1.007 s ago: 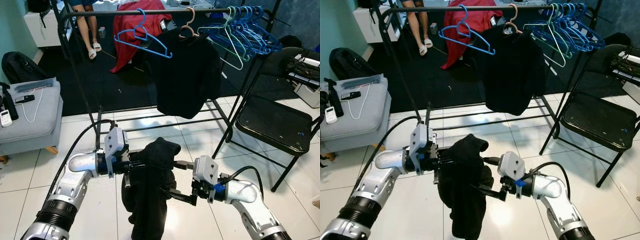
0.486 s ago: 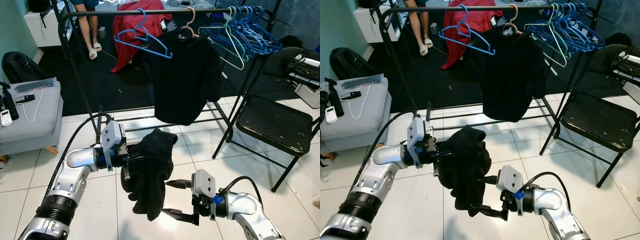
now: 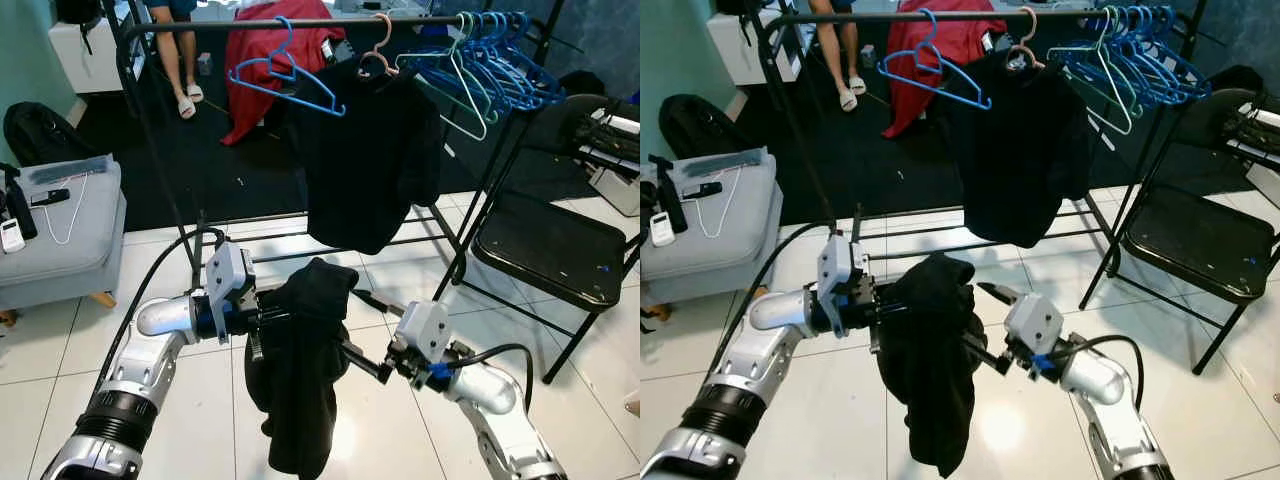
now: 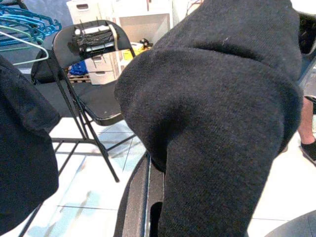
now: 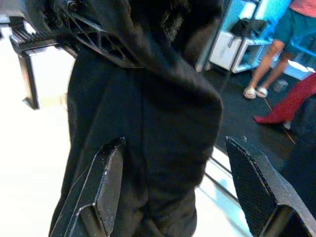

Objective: Hang hanger

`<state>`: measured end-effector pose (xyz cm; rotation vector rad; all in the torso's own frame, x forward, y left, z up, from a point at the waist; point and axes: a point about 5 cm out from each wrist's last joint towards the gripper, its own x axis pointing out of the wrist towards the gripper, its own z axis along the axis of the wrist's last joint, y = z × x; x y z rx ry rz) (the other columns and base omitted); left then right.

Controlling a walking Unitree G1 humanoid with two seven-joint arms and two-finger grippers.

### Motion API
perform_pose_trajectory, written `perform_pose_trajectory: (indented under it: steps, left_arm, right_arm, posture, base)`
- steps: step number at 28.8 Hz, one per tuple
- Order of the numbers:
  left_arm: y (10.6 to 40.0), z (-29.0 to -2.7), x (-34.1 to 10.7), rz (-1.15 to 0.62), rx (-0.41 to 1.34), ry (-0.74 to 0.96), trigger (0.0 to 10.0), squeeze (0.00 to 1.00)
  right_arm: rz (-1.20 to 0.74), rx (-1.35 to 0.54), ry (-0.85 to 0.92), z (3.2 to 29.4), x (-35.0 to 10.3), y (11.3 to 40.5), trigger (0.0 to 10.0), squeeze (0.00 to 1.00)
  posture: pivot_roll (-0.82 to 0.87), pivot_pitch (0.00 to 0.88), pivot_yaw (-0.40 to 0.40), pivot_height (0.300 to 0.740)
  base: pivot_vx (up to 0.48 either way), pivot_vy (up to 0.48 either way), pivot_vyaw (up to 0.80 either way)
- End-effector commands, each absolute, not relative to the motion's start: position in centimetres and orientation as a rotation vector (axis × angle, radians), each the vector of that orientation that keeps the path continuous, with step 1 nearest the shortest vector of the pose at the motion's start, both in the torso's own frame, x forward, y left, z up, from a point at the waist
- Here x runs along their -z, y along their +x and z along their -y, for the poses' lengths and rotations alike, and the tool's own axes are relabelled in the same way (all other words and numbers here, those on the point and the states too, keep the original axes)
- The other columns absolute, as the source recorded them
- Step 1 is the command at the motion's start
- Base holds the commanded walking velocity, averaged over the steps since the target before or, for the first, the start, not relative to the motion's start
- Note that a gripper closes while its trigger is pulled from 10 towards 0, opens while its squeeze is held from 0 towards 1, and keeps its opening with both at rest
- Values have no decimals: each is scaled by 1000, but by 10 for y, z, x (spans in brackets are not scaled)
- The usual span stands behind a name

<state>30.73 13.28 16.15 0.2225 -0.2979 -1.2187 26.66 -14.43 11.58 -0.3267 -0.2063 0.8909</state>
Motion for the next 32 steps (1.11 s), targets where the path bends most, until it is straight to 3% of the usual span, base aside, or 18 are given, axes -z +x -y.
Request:
perform_pose_trajectory:
  steps: [1, 11, 17, 32]
  left_arm:
    - [307, -132, -165, 323, 1223, 228, 0, 0]
    - [313, -131, -162, 256, 1175, 222, 0, 0]
    - [329, -136, -157, 180, 1003, 283, 0, 0]
    - [329, -137, -164, 214, 1026, 228, 0, 0]
  right_arm:
    - [169, -900, -313, 141, -110, 262, 10000, 0]
    - [295, -1069, -226, 113, -136, 257, 10000, 0]
    - [280, -1159, -233, 98, -142, 252, 10000, 0]
    - [290, -1062, -363, 106, -143, 258, 10000, 0]
  posture:
    - [-77, 132, 37, 740]
    - [-76, 151, 40, 740]
    - [-76, 155, 45, 740]
    - [-70, 159, 52, 740]
  base:
    - [0, 0, 0]
    - [0, 0, 0]
    - [0, 0, 0]
    - [0, 0, 0]
